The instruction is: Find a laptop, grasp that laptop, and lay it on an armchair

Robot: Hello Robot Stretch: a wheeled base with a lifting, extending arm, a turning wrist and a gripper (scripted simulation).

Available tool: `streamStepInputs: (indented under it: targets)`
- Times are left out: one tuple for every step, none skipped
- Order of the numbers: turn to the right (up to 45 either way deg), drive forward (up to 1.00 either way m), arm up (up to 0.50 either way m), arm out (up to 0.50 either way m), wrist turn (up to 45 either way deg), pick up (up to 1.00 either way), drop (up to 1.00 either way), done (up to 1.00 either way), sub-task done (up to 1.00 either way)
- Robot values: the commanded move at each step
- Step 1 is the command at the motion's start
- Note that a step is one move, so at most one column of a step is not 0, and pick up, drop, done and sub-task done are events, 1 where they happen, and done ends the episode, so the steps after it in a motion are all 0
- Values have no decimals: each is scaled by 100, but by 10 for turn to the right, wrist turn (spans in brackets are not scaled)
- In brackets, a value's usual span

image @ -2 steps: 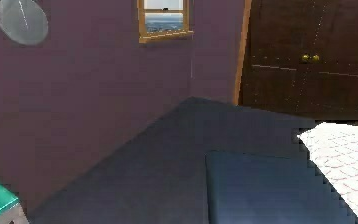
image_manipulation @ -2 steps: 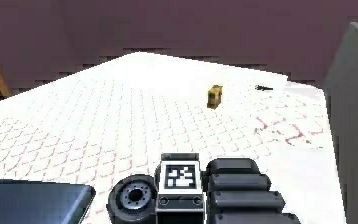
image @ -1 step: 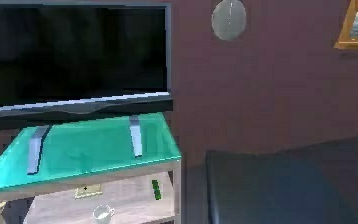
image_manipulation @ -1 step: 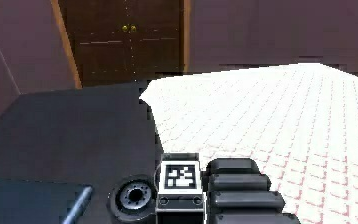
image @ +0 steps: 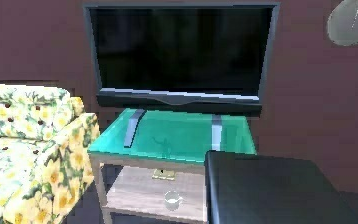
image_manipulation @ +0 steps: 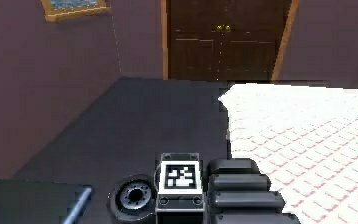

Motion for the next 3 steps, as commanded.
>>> streamStepInputs:
  targets:
    - [0,5,0,0,0,0,0,0,0]
    - [-450,0,0,0,0,0,0,0,0]
    - [-240,0,0,0,0,0,0,0,0]
